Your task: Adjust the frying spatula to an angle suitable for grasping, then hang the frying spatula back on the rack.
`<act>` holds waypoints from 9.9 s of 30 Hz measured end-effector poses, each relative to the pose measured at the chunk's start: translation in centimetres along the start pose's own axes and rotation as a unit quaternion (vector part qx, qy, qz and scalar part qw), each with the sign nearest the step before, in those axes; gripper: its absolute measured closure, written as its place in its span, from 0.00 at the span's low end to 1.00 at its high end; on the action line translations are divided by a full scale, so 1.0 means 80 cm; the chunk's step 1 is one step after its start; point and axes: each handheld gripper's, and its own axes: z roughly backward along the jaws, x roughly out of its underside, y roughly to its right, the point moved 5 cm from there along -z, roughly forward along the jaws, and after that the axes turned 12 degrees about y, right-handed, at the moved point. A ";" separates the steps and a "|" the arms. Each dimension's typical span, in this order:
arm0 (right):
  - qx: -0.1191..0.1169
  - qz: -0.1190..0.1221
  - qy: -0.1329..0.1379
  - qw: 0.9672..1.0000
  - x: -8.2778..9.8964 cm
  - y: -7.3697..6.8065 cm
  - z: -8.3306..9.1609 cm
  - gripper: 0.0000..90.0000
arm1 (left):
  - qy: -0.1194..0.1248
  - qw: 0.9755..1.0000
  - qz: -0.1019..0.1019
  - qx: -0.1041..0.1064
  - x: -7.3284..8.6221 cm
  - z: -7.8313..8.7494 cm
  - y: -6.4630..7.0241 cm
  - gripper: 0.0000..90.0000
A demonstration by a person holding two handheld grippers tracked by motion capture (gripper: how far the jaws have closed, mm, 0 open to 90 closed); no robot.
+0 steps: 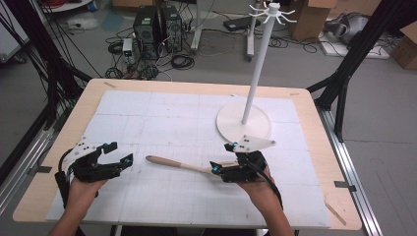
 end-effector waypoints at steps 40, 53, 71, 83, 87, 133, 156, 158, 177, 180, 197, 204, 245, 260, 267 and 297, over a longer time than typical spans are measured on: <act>-0.137 0.090 -0.274 0.948 0.059 -0.008 -0.132 0.81 | 0.001 1.000 0.007 -0.004 0.000 0.000 -0.002 0.23; -0.119 0.132 -0.297 0.938 0.060 -0.010 -0.112 0.86 | 0.001 1.000 0.008 -0.007 0.000 0.001 -0.004 0.23; -0.053 0.084 -0.281 0.955 0.096 0.033 -0.004 0.86 | -0.006 1.000 0.007 -0.006 0.002 -0.001 -0.002 0.23; -0.016 0.044 -0.248 0.968 0.116 0.050 0.065 0.86 | -0.007 1.000 0.007 -0.007 0.003 -0.002 -0.001 0.23; -0.006 0.046 -0.263 0.964 0.121 0.053 0.076 0.86 | -0.010 1.000 0.005 -0.006 0.004 -0.001 0.000 0.23; 0.167 -0.050 0.037 0.984 0.090 0.073 0.185 0.24 | -0.005 1.000 0.012 -0.007 0.009 -0.009 0.001 0.23; 0.087 0.004 -0.123 0.989 0.092 0.068 0.108 0.51 | -0.033 0.999 -0.009 0.015 0.017 -0.015 0.018 0.24; 0.080 0.005 -0.136 0.987 0.093 0.069 0.103 0.55 | -0.034 0.999 -0.012 0.018 0.017 -0.015 0.019 0.24; 0.025 -0.003 -0.222 0.975 0.114 0.065 0.075 0.72 | -0.040 0.999 -0.016 0.020 0.018 -0.014 0.020 0.24; 0.019 -0.004 -0.222 0.975 0.115 0.064 0.074 0.72 | -0.041 0.999 -0.016 0.020 0.018 -0.014 0.020 0.24; -0.005 0.007 -0.251 0.968 0.126 0.056 0.068 0.76 | -0.040 0.999 -0.014 0.020 0.018 -0.013 0.020 0.24; -0.016 0.026 -0.256 0.966 0.126 0.052 0.067 0.83 | -0.040 0.999 -0.014 0.020 0.018 -0.013 0.020 0.24; 0.014 -0.021 -0.090 0.996 0.078 0.051 0.087 0.87 | -0.007 0.999 -0.017 0.042 -0.009 -0.020 0.047 0.28; 0.040 -0.009 -0.012 0.999 0.046 0.035 0.088 0.87 | -0.004 0.995 -0.027 0.095 -0.058 -0.067 0.107 0.26; 0.059 -0.002 0.033 0.998 0.030 0.030 0.091 0.87 | 0.001 0.993 -0.033 0.110 -0.073 -0.086 0.131 0.26; 0.068 0.035 0.094 0.993 0.000 -0.009 0.071 0.87 | 0.013 0.984 0.020 0.175 -0.126 -0.174 0.231 0.51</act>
